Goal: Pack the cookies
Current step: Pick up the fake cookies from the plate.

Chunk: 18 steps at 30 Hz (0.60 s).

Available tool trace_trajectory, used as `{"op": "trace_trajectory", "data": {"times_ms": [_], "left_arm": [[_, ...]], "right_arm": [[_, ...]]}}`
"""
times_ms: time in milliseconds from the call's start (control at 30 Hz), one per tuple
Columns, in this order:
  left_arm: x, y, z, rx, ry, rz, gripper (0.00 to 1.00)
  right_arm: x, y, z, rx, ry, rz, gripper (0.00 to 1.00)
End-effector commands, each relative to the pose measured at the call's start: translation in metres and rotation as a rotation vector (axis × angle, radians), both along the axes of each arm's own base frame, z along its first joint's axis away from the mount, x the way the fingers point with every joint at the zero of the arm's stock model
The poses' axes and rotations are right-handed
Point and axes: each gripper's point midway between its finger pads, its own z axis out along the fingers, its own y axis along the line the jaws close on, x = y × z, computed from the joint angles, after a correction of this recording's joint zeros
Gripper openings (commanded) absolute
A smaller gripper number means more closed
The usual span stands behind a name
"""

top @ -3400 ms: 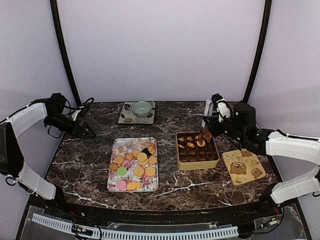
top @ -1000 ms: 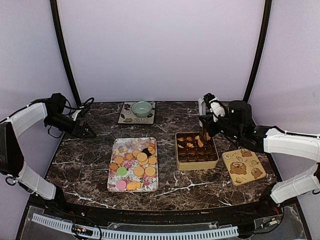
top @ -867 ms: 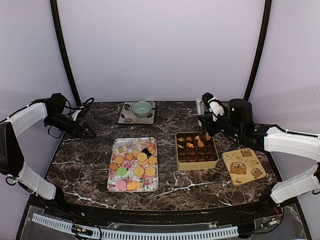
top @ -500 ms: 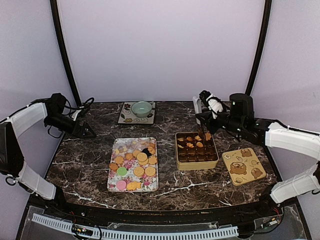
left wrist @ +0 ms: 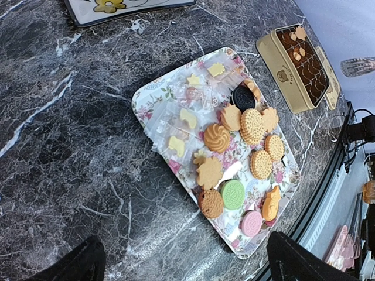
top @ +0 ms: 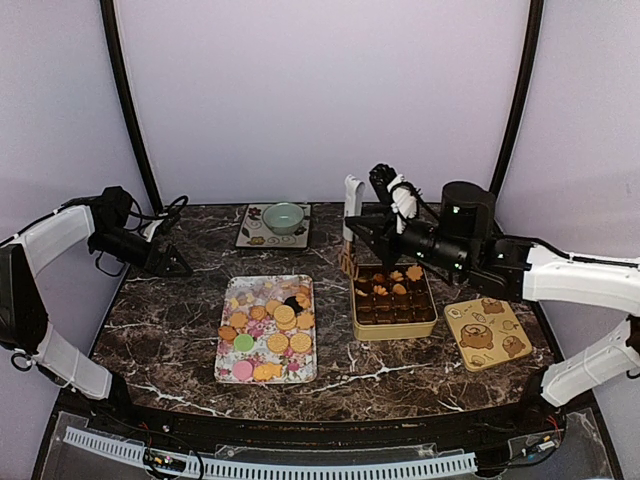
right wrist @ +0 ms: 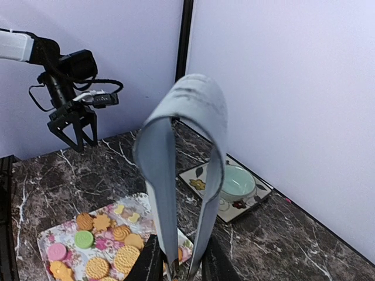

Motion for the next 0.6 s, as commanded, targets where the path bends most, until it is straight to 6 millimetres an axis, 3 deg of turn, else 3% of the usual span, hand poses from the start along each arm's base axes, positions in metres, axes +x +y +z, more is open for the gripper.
{"op": "trace_trajectory", "data": {"times_ms": [0,233,333,567], "left_arm": [[0.0,0.004,0.0,0.007,0.016,0.018,0.99],[0.001,0.008,-0.002,0.04,0.014,0.031,0.99],[0.0,0.01,-0.004,0.049,0.017,0.036,0.99],[-0.004,0.014,-0.008,0.057,0.021,0.036,0.99]], "right_arm": [[-0.021,0.053,0.039,0.156,-0.059,0.067,0.13],[-0.053,0.146,0.025,0.191,-0.051,0.225,0.18],[-0.065,0.184,0.005,0.169,-0.037,0.285,0.22],[-0.074,0.233,-0.016,0.174,-0.009,0.363,0.32]]}}
